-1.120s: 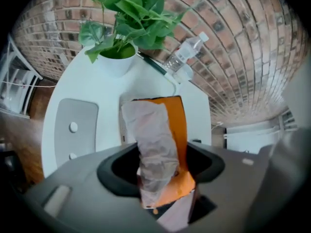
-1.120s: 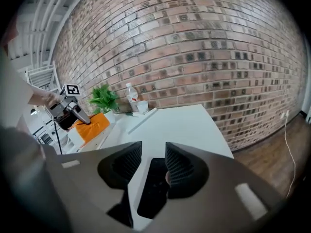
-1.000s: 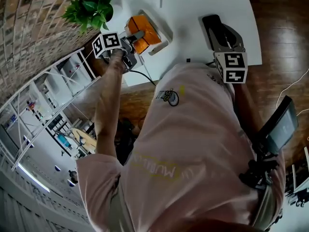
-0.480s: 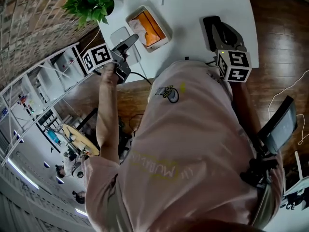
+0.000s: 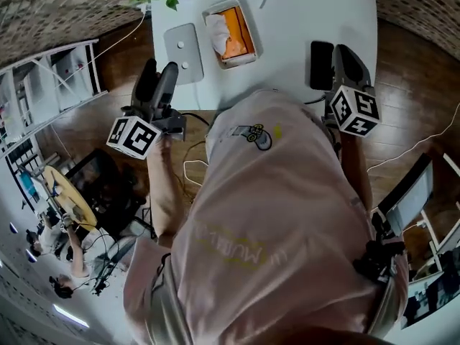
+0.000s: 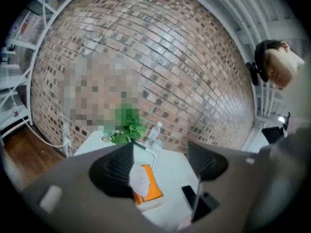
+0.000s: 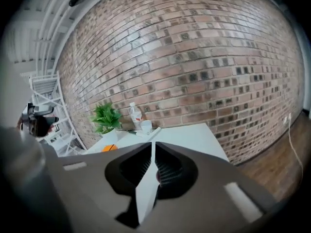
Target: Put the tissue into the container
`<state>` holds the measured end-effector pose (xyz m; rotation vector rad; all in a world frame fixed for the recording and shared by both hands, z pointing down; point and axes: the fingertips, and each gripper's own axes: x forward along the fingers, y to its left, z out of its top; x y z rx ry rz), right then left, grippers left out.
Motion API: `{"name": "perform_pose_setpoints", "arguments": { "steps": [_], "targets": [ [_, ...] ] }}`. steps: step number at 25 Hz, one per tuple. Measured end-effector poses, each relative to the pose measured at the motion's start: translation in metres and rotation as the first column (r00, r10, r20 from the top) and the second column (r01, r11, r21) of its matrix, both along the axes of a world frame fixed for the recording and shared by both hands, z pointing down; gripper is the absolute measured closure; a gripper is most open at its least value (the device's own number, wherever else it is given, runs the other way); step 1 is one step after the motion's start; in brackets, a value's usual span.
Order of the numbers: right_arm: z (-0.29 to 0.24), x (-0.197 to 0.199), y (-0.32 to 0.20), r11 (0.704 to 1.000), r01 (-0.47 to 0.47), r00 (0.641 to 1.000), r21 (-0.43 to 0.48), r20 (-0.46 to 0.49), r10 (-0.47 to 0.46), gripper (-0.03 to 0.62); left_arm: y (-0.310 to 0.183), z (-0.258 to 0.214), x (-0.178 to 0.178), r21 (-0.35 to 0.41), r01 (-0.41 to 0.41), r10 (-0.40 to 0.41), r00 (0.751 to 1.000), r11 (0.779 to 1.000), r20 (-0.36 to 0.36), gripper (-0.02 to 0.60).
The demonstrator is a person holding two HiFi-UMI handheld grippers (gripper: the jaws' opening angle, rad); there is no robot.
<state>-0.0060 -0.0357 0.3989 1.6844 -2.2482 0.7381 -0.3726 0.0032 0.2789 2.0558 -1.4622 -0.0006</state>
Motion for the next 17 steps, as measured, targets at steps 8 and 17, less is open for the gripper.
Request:
{"name": "perform_pose_setpoints", "arguments": {
  "steps": [8,17],
  "targets": [
    [-0.023,-0.043,0.004,0.996,0.059,0.979,0.073,-0.200,-0.044,0.589,0.035,0.040,-0.020,0.012,-0.074,0.064,0.932,0.997,0.357,0.236],
    [0.032,-0.092,0.006,0.987,0.135,0.974,0.090,-0.194,-0.115,0.591,0.051,0.124,-0.045,-0.042,-0.074,0.084,0.832,0.996,0.549,0.236]
  ]
}}
